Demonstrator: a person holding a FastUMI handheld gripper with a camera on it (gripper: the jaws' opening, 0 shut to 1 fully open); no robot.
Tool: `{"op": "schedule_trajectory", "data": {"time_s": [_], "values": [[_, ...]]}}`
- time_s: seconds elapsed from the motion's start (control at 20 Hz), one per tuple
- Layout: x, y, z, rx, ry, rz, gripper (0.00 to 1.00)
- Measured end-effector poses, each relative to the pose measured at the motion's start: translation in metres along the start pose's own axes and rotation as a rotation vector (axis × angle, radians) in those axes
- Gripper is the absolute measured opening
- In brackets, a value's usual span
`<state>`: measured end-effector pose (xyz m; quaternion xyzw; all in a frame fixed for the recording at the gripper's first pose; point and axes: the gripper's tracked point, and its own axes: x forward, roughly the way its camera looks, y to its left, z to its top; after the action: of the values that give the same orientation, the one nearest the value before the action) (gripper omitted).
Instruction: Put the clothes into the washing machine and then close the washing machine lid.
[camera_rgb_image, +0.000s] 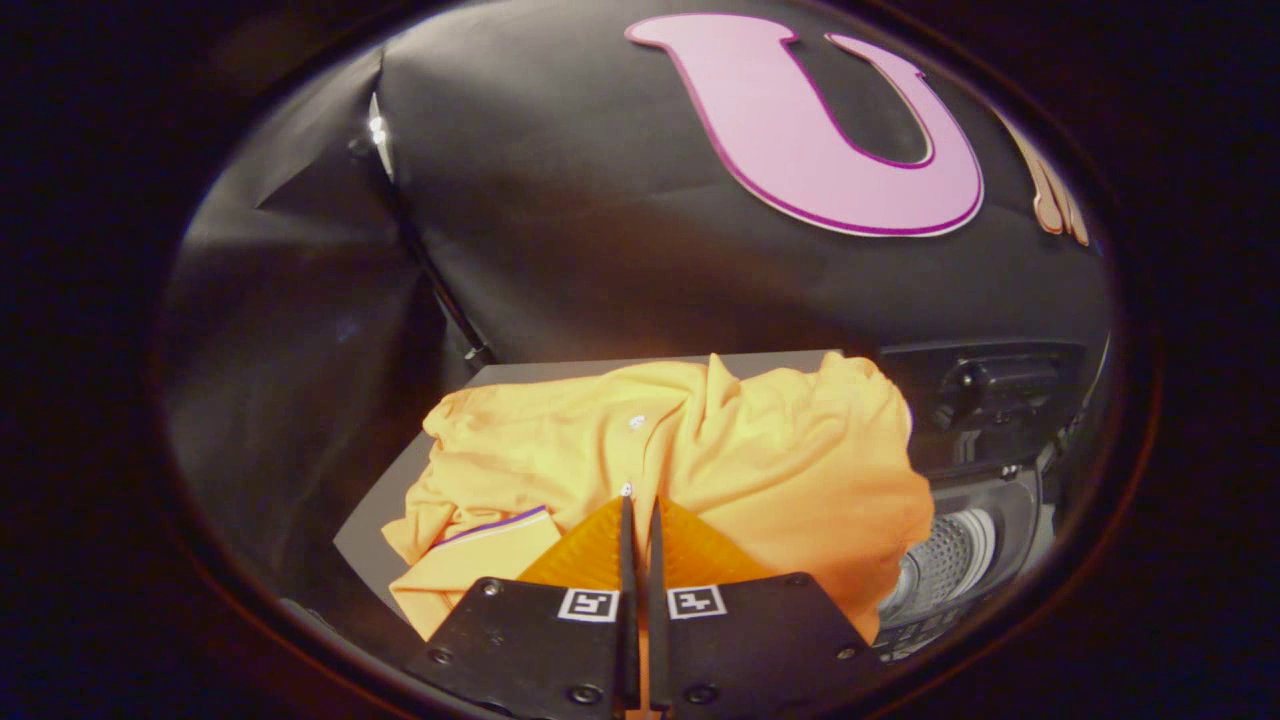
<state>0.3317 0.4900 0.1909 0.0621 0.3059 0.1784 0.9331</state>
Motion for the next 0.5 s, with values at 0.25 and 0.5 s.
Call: {"op": "schedule_trajectory", "data": {"time_s": [0.25, 0.5], "values": [[-0.014, -0.059, 0.028, 0.064, -0.045, -0.153, 0.04], [-0.04, -0.098, 0.046, 0.091, -0.063, -0.358, 0.03]]}}
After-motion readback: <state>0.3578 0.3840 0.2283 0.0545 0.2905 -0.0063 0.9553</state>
